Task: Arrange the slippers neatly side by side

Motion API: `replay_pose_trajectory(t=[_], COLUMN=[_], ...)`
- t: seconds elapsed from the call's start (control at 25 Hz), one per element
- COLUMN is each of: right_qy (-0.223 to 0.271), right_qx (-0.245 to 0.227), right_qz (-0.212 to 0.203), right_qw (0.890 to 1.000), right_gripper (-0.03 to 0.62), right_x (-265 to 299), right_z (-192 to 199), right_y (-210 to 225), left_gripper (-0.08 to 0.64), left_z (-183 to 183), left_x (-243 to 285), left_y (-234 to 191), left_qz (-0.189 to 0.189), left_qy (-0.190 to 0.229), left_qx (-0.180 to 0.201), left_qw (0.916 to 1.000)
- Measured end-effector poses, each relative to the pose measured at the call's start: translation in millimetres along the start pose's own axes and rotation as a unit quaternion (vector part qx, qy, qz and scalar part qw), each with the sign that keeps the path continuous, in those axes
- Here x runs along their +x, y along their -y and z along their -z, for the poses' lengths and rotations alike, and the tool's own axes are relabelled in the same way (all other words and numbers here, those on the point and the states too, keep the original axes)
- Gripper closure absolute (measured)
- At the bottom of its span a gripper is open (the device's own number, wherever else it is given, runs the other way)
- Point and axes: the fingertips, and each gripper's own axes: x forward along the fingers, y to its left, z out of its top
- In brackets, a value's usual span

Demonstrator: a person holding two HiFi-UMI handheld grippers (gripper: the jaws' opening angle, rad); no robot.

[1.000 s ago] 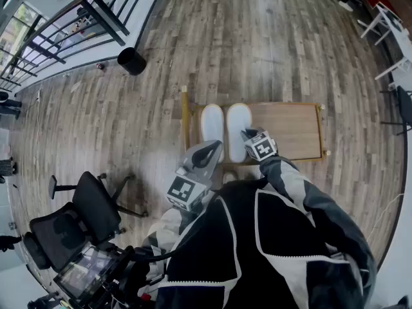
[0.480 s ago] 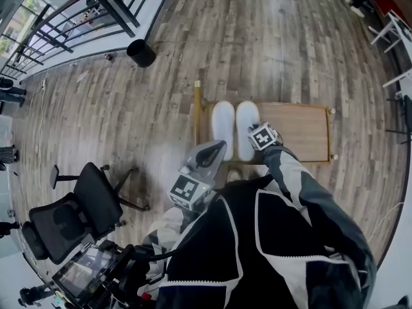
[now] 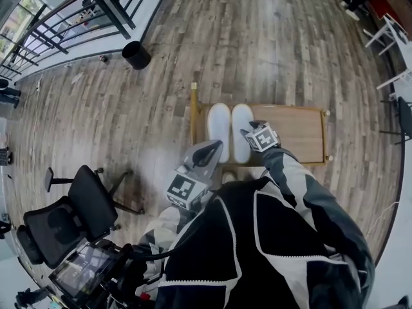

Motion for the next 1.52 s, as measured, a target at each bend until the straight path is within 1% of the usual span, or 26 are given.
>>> replay_pose_trajectory(t=[0.04,0.12,0.2,0.24,0.32,0.4,0.48,0.52,0.56,0.76,0.96,1.12,1.2,1.4,1.52], right_qy=[0.016,0.066,0.136,0.173,0.240,0.298,0.346,0.363,0.374,0.391,0.393,0.396,0.395,0.390,0.390], right_qx=[-0.004,-0.008,-0.002,0.001,-0.005,-0.022,-0.028,-0.026,-0.022,-0.006,-0.026,-0.018,-0.017,-0.042,-0.047], right_qz=[-0.007,-0.022,-0.034,-0.037,-0.039,-0.030,-0.017,-0.013,-0.010,0.000,0.020,0.011,0.002,0.005,0.004], right_qw=[1.000,0.998,0.990,0.984,0.970,0.954,0.937,0.931,0.927,0.920,0.919,0.918,0.919,0.920,0.919], right_gripper=[0.389,0.432,0.511,0.557,0.588,0.589,0.589,0.589,0.591,0.590,0.591,0.591,0.591,0.592,0.592], right_x=[-11.0,-40.2,-79.6,-101.7,-146.5,-189.9,-228.7,-244.3,-256.7,-284.4,-284.0,-279.3,-273.1,-272.1,-274.5], right_z=[-7.4,-28.6,-55.4,-68.9,-90.5,-101.5,-102.6,-100.4,-96.9,-79.5,-77.7,-78.8,-79.8,-89.2,-90.6], right_y=[-3.5,-9.4,-14.4,-18.1,-29.8,-43.1,-51.6,-54.1,-56.0,-59.0,-59.0,-58.1,-60.6,-70.5,-74.4], left_gripper=[0.540,0.540,0.540,0.540,0.540,0.541,0.540,0.540,0.540,0.540,0.540,0.541,0.540,0.540,0.541], left_z=[-1.4,-7.8,-14.5,-17.2,-23.3,-31.4,-40.9,-45.1,-48.0,-47.7,-42.0,-38.3,-34.8,-38.9,-42.8], left_x=[0.7,3.1,6.5,8.6,12.2,14.9,18.4,20.3,21.8,21.4,19.4,20.2,17.5,10.2,8.2], left_y=[-0.9,-5.3,-10.5,-12.3,-12.0,-5.0,5.4,10.3,14.4,23.6,26.2,26.8,24.8,20.2,21.9], left_qz=[0.001,0.001,0.001,0.001,0.007,0.018,0.031,0.036,0.041,0.050,0.052,0.056,0.053,0.049,0.047], left_qy=[0.001,0.007,0.015,0.018,0.025,0.034,0.043,0.047,0.049,0.050,0.050,0.045,0.043,0.048,0.049], left_qx=[0.000,0.000,0.000,0.001,0.002,0.005,0.011,0.012,0.012,0.009,0.006,0.018,0.018,0.016,0.015], left_qw=[1.0000,1.0000,0.9999,0.9998,0.9997,0.9992,0.9985,0.9982,0.9979,0.9975,0.9974,0.9973,0.9975,0.9975,0.9976])
